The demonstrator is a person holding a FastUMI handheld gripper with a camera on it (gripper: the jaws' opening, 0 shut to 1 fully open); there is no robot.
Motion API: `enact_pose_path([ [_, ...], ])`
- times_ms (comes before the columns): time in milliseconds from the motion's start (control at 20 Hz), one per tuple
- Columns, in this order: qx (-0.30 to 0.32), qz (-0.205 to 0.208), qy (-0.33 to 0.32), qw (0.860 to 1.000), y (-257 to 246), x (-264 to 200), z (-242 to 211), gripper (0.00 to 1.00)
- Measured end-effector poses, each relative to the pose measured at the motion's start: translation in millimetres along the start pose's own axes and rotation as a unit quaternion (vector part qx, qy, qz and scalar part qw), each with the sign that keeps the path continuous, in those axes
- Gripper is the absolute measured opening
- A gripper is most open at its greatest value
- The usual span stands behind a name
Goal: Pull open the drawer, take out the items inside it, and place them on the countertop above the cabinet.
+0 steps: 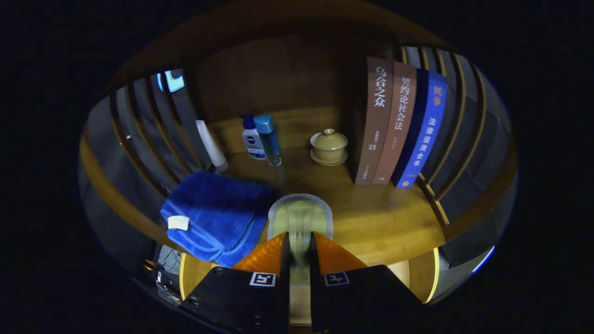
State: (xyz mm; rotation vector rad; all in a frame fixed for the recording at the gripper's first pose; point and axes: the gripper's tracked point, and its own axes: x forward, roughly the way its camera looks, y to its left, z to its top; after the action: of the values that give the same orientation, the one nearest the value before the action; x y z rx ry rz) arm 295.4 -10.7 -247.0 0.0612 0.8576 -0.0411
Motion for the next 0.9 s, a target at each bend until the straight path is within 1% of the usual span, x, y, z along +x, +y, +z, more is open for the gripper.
enact_pose_path([
  [200, -0.009, -0.011, 0.032, 0.999, 0.3, 41.1, 10.4, 0.22],
  [350, -0.021, -0.027, 0.045, 0.998, -4.1, 58.7, 13.0, 0.22],
  [450, -0.020, -0.029, 0.048, 0.998, -3.3, 64.0, 14.3, 0.23],
  [550, -0.008, -0.025, 0.048, 0.998, -1.6, 66.7, 15.0, 0.29],
  [600, -0.003, -0.025, 0.047, 0.999, -4.0, 67.1, 15.4, 0.36],
  [850, 0.008, -0.013, 0.036, 0.999, -3.5, 65.5, 21.7, 0.90],
  [900, 0.008, -0.016, 0.034, 0.999, -4.9, 59.5, 19.1, 1.00],
])
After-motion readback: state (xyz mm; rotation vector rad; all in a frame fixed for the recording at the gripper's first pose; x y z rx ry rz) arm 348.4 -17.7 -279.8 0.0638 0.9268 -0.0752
